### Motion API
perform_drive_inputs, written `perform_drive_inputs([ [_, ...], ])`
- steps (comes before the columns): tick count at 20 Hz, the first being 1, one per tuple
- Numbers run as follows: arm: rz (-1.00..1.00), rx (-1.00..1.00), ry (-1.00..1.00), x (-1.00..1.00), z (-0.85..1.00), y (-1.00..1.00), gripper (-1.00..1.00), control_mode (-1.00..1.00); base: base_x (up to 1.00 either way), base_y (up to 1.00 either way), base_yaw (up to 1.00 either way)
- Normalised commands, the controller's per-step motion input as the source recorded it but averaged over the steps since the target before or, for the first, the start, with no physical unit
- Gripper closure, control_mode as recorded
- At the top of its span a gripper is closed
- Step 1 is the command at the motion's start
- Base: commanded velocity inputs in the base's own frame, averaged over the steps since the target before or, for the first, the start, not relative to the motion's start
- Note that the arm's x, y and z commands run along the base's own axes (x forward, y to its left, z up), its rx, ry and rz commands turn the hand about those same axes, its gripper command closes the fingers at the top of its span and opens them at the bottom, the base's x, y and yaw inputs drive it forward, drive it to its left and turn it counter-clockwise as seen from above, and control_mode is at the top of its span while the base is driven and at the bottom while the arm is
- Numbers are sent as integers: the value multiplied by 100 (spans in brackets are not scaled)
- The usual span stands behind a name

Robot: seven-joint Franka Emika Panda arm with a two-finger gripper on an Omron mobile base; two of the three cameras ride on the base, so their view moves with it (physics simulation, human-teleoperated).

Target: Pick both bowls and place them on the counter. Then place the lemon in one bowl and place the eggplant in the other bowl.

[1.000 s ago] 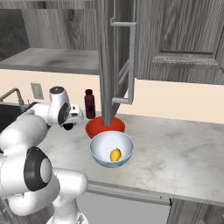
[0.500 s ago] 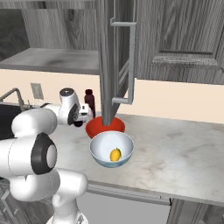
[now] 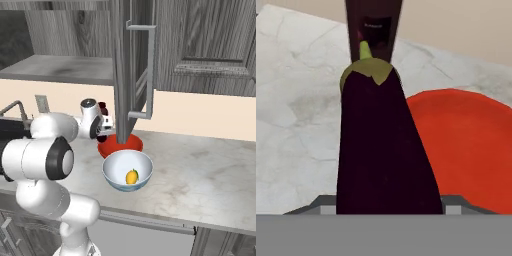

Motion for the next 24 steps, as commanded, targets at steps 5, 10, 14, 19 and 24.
perform_drive_inputs([
  [5, -3, -5, 0, 33, -20, -39, 100, -100, 0, 0, 0],
  [10, -1, -2, 0, 24, -26, -35, 100, -100, 0, 0, 0],
  [14, 0, 0, 0, 9, -22, -23, 100, -100, 0, 0, 0],
  [19, 0, 0, 0, 14, -19, -18, 100, -100, 0, 0, 0],
  [24, 0, 0, 3, 9, -24, -11, 100, -100, 0, 0, 0],
])
